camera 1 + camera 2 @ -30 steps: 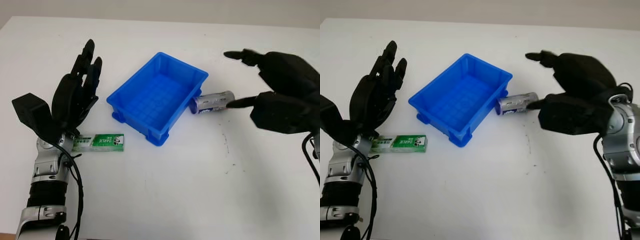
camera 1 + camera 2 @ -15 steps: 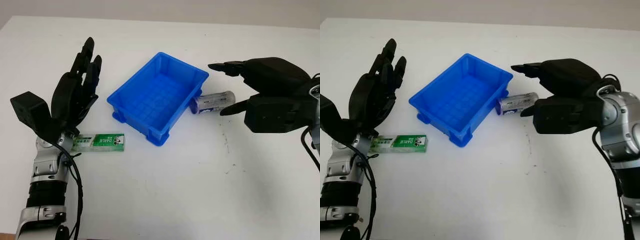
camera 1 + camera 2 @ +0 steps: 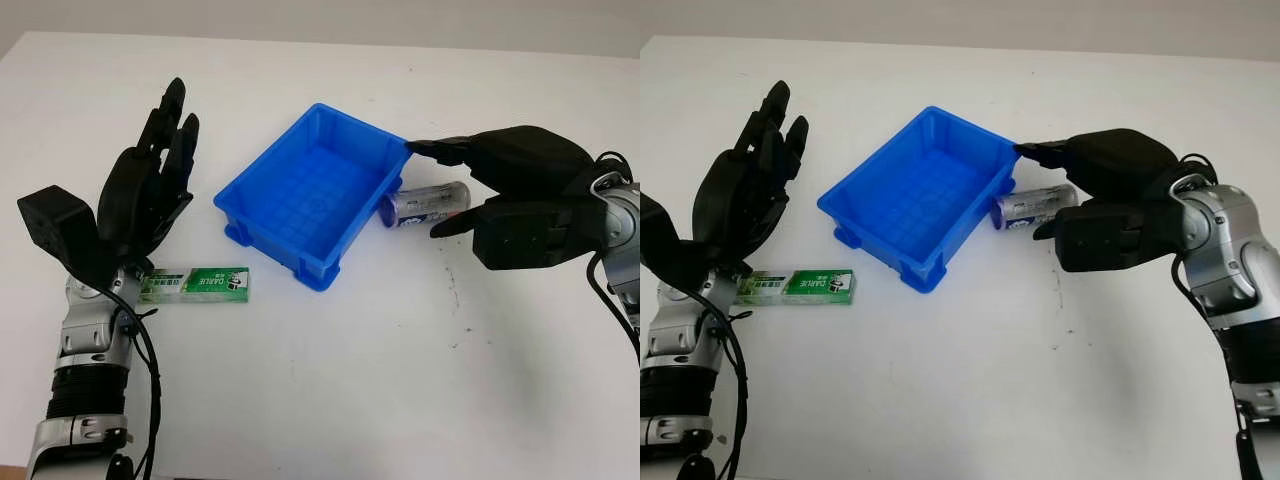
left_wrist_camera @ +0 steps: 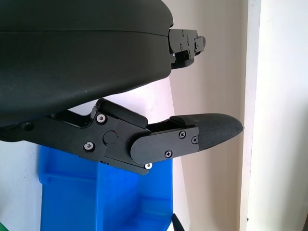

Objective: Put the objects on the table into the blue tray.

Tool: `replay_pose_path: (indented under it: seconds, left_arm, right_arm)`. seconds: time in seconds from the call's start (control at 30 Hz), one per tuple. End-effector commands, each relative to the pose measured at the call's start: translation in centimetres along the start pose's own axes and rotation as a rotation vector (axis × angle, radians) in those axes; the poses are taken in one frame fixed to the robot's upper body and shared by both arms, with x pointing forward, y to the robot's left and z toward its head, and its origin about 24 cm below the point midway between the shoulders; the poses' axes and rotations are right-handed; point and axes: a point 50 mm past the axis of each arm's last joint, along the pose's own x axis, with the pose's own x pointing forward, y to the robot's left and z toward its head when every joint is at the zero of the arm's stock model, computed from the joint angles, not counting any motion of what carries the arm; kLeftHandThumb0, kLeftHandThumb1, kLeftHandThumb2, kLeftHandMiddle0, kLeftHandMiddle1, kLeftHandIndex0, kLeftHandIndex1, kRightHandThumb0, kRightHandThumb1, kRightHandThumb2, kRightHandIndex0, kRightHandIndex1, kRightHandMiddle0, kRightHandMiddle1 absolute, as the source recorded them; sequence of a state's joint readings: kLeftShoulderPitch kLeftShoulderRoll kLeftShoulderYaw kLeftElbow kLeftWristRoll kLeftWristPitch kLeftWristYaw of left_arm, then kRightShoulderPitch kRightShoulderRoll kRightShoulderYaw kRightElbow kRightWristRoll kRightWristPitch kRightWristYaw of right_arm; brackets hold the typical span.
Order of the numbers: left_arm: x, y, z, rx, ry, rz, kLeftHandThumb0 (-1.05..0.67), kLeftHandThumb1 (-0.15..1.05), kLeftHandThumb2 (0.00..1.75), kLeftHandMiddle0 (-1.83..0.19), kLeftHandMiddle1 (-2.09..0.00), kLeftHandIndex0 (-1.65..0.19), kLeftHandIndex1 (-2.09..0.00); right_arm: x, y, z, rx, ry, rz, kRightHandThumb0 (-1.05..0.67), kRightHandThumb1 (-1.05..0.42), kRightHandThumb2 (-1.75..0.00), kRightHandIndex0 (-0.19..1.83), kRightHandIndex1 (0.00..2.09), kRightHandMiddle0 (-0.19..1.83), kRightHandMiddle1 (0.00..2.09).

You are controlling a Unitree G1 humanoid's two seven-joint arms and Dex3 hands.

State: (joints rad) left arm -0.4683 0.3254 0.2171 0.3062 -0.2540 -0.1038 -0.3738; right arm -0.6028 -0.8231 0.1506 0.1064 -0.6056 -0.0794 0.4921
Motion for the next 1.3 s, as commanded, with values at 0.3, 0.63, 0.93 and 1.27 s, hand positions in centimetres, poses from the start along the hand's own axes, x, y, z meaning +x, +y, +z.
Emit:
replay_pose_path:
  seconds: [0.3, 0.63, 0.93, 1.27]
  left_arm:
    - [0.4, 0.7, 0.2, 0.002, -0.011, -0.014, -0.73, 1.05, 0.59, 0.08, -0.05, 0.08, -0.05]
    - [0.7, 0.9, 0.3, 0.007, -0.017, -0.033, -0.73, 1.05, 0.59, 0.09, -0.05, 0.08, -0.06]
    - [0.4, 1.0, 0.7, 0.009, -0.013, -0.019, -0.73, 1.05, 0.60, 0.09, -0.06, 0.08, -0.05]
    - [-0.5, 1.4, 1.0, 0.017, 0.000, 0.013, -0.72, 1.05, 0.61, 0.09, -0.06, 0.08, -0.06]
  right_arm:
    - [-2.0, -1.5, -0.5, -0.005, 0.100, -0.087, -0.74, -1.00, -0.06, 0.22, 0.04, 0.22, 0.04]
    - [-2.4, -1.6, -0.9, 0.008, 0.160, -0.119, -0.76, -1.02, -0.05, 0.20, 0.04, 0.19, 0.04]
    - [-1.4, -0.3, -1.4, 0.004, 0.180, -0.087, -0.76, -0.99, -0.05, 0.23, 0.06, 0.22, 0.06]
    - [0.3, 1.8, -1.4, 0.001, 0.173, -0.002, -0.78, -0.96, -0.05, 0.25, 0.07, 0.26, 0.07]
